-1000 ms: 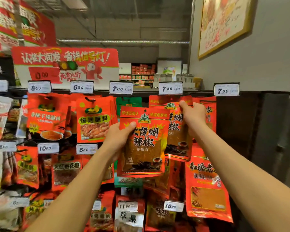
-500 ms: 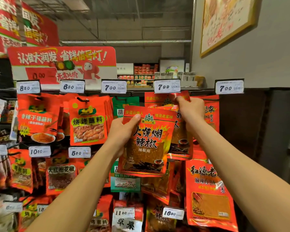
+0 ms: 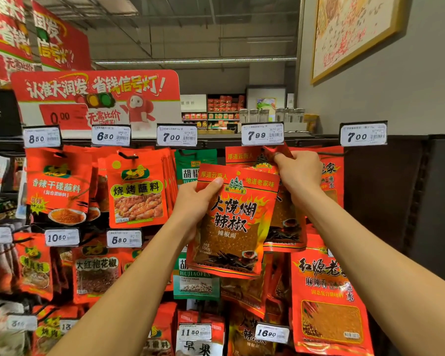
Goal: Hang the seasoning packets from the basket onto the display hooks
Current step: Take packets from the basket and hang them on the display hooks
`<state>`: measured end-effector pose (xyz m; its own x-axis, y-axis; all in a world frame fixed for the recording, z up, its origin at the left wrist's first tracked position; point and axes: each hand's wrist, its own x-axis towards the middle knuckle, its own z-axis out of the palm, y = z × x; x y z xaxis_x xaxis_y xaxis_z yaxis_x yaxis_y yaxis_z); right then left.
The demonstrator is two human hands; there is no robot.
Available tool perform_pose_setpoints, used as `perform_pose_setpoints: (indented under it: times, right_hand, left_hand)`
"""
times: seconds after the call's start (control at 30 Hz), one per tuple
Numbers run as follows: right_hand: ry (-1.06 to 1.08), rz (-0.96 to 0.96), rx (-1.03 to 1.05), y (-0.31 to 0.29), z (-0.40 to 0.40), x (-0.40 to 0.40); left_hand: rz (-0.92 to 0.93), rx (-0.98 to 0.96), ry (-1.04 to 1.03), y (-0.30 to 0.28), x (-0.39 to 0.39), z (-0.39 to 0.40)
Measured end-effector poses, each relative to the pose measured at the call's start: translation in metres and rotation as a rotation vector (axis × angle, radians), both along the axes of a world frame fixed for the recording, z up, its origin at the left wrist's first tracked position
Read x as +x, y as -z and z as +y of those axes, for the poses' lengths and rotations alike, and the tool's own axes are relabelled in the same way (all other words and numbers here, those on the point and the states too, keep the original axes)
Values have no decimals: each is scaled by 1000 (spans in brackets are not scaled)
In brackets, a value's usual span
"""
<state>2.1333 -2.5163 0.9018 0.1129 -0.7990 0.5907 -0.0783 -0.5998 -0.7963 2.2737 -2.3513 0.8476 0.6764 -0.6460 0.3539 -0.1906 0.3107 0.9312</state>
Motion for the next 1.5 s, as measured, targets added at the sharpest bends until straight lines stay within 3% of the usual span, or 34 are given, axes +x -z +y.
perform_pose_setpoints:
  times: [0.17,0.4,0.6,1.03,1.3,1.37,1.5]
  right_hand:
    - [-46,1,36,-2,-5,4]
    - [-207,-76,265,7,-26,19]
    - [-327,-73,390,5,-51,44]
    - [-128,26,383,3,-104,82]
    - [-286,-73,585,18,-118,85]
    - [-256,-63,570,26,-119,75]
    - [-32,33,218,42,-84,44]
  left_hand:
    - [-29,60,53,-6,3,-6]
    - [-8,116,15,-9,2,-15]
    - [11,59,5,-7,3,-7]
    - [-2,24,-64,4,5,13]
    - [26,6,-57,4,4,14]
    - [31,1,-46,2,2,12]
    - [52,-25,-31,-2,-3,2]
